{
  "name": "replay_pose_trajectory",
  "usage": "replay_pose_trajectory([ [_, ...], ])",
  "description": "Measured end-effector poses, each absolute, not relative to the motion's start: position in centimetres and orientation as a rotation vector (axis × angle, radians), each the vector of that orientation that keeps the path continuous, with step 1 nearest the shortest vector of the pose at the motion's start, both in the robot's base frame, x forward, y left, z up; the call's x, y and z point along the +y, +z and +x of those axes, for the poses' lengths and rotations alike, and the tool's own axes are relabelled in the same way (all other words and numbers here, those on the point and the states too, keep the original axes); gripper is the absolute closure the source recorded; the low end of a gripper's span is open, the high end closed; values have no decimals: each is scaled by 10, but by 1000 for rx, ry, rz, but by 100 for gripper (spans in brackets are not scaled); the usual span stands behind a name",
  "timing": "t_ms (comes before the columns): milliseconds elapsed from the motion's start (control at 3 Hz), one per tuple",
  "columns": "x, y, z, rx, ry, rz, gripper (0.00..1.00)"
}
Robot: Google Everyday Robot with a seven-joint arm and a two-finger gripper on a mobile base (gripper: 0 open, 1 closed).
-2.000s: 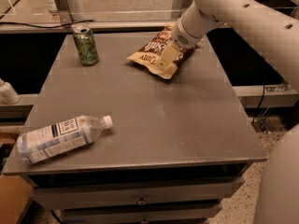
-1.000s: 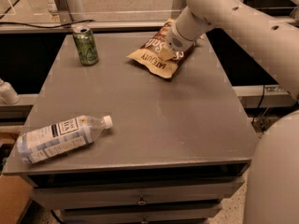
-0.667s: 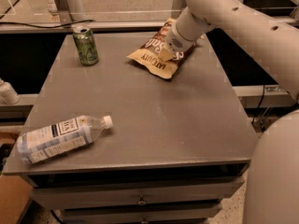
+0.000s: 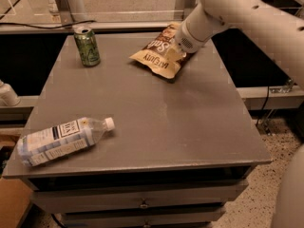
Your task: Pick brown chip bag
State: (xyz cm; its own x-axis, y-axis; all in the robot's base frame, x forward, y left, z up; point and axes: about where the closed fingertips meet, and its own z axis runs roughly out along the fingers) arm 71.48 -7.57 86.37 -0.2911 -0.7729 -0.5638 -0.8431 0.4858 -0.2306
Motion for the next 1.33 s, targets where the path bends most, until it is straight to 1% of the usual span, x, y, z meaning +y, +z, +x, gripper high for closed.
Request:
replay_pose_trajectory([
  [667, -88, 898, 674, 2039, 169, -1328, 36],
  [1000, -87, 898, 673, 2037, 171, -1331, 14],
  [1333, -85, 896, 673, 2038, 173, -1334, 0],
])
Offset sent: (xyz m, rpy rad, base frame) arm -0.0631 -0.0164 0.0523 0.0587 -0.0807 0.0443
